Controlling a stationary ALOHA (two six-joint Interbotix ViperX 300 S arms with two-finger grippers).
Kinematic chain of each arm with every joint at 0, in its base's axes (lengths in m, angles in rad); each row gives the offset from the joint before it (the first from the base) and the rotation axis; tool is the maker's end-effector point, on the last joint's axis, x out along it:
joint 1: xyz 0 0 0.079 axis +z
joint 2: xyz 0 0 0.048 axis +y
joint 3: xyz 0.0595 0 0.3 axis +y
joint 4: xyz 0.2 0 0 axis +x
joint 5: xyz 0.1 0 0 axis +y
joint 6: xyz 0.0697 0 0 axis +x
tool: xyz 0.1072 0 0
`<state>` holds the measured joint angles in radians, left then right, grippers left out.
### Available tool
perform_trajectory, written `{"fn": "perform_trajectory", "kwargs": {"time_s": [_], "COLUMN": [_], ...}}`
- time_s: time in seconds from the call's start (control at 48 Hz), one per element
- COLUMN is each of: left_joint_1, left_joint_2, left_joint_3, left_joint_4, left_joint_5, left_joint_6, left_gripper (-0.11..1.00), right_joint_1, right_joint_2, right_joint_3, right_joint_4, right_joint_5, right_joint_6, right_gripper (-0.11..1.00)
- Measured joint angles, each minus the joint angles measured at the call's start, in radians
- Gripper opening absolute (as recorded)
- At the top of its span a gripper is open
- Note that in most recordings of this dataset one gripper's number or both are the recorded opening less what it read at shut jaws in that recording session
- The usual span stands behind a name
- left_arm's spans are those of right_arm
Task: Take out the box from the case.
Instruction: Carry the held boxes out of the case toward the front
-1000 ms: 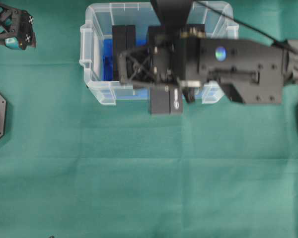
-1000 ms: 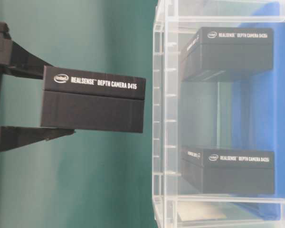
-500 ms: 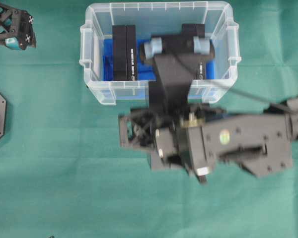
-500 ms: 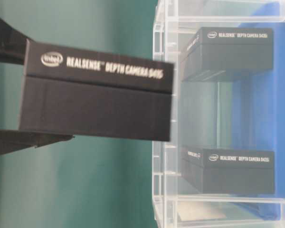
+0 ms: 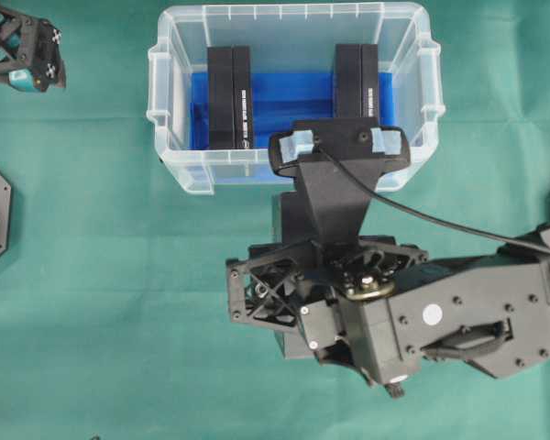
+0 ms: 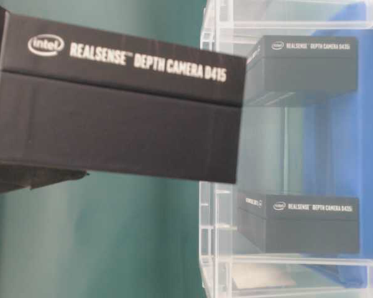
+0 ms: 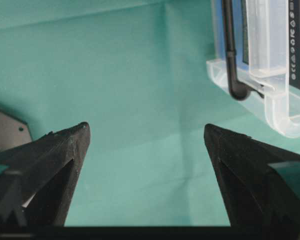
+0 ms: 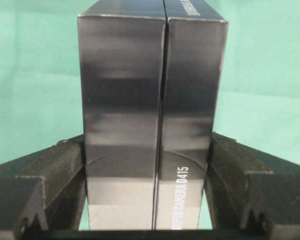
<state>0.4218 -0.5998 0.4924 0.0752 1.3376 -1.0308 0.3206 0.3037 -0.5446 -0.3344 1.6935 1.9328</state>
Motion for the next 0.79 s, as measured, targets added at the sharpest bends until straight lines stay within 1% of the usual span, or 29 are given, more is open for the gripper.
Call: {"fn": "perform_trajectory", "kwargs": {"time_s": [0.104,0.25,0.438,0.625,0.792], "left_joint_1": [0.002,0.0,0.002,0.002,0.0], "left_joint_2": [0.0,-0.002,-0.002,-0.006,-0.015], "left_joint_3": [0.0,0.0,0.002,0.006,0.012], "left_joint_4": [0.0,0.0,0.0,-0.002,0.0], "left_joint_5": [0.0,0.0,0.0,0.0,0.002], "left_joint_6": [0.0,0.0,0.002,0.0,0.002], "left_gripper": [0.94,0.94,0.94,0.94,0.94], "right_joint_1": [0.0,0.0,0.0,0.0,-0.002], "right_joint_2": [0.011,0.037,0.067,0.084,0.089], "right_joint_3": [-0.002,0.0,0.003,0.067,0.149], "right_joint_4": [0.003,0.025,0.038,0.069,0.086], "right_joint_5": [-0.002,-0.012,-0.017,-0.054,-0.14], "right_joint_6": [0.0,0.0,0.0,0.005,0.021], "right_gripper": [0.67,0.67,0.67,0.67,0.67]}}
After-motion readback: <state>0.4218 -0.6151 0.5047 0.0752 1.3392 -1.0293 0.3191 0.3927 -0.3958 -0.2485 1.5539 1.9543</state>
